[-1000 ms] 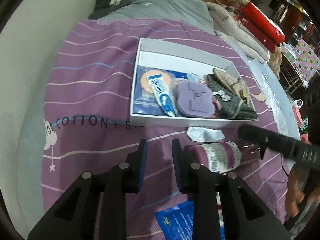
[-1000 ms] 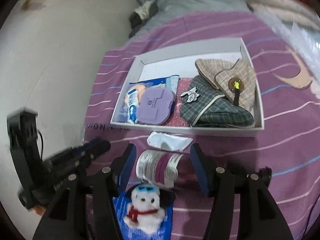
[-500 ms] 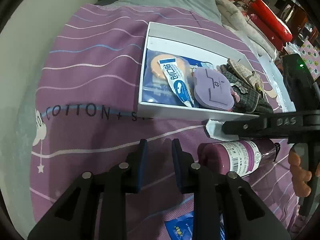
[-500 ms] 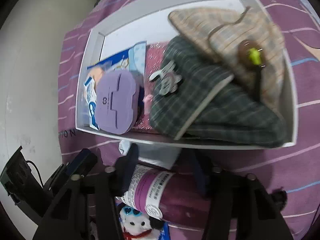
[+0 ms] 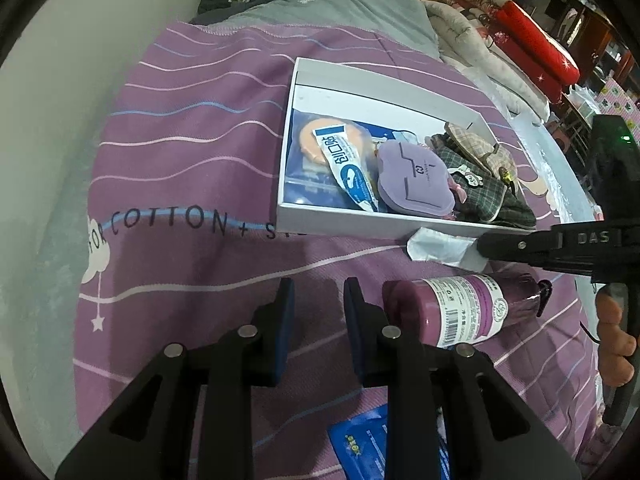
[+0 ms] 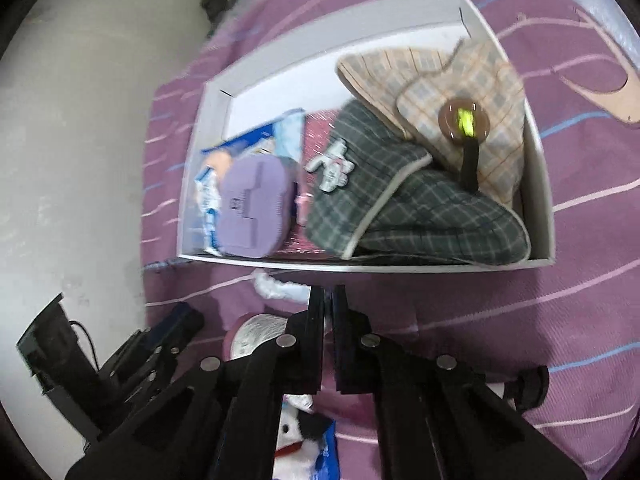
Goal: Organize soft objects
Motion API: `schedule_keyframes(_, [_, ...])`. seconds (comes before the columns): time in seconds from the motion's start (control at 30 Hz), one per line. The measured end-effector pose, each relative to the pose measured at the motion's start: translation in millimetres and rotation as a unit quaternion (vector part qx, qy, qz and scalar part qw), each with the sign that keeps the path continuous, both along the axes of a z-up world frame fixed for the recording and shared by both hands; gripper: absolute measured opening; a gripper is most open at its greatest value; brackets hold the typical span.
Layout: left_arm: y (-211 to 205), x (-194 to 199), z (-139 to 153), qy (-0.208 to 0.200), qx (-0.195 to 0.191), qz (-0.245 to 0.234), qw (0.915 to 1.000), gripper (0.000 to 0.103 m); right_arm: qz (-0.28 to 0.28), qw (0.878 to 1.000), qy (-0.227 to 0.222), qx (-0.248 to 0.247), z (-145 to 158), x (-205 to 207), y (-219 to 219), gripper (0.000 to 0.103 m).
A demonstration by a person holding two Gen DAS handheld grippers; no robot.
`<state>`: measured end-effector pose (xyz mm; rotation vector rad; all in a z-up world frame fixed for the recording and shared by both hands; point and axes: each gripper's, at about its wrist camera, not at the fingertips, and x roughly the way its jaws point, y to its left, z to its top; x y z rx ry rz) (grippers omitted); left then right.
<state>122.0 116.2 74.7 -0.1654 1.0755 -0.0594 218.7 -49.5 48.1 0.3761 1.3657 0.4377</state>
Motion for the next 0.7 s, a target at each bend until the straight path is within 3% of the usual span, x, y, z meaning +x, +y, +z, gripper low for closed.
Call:
schedule_keyframes(0.2, [-6.8, -6.0, 9.4, -0.01, 0.007, -0.004, 0.9999, 0.027, -0.006, 0.999, -0.024, 0.026, 20.5, -20.2, -12.3, 0.002])
schedule_keyframes(0.33, [-12.3, -8.4, 13.8, -0.016, 0.013, -0.008, 0.9998, 0.036, -0.01, 0.999, -0.035, 0.039, 32.9, -24.0, -22.9, 0.002])
schedule_keyframes(0.7, [-23.9, -15.1, 21.2, -0.017, 0.003, -0.024, 0.9996, 0.04, -0.004, 0.997, -0.063, 0.048, 55.6, -45.8, -29.5, 0.002])
